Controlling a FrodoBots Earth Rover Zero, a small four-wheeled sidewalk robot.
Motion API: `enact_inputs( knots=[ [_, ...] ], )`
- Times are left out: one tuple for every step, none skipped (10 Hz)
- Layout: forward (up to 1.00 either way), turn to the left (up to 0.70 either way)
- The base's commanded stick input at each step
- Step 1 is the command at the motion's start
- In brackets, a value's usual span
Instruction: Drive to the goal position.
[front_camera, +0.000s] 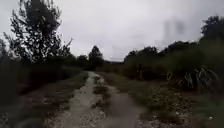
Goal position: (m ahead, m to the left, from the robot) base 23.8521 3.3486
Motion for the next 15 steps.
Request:
enact_inputs(
  knots=[
    [0.7, 0.0],
    [0.7, 0.0],
    [0.7, 0.0],
    [0.7, 0.0],
    [0.7, 0.0],
    [0.7, 0.0],
    [0.7, 0.0],
    [0.7, 0.06],
    [0.7, 0.35],
    [0.7, 0.35],
    [0.7, 0.35],
    [0.7, 0.3],
    [0.7, 0.03],
    [0.7, 0.0],
    [0.7, 0.0]
  ],
)
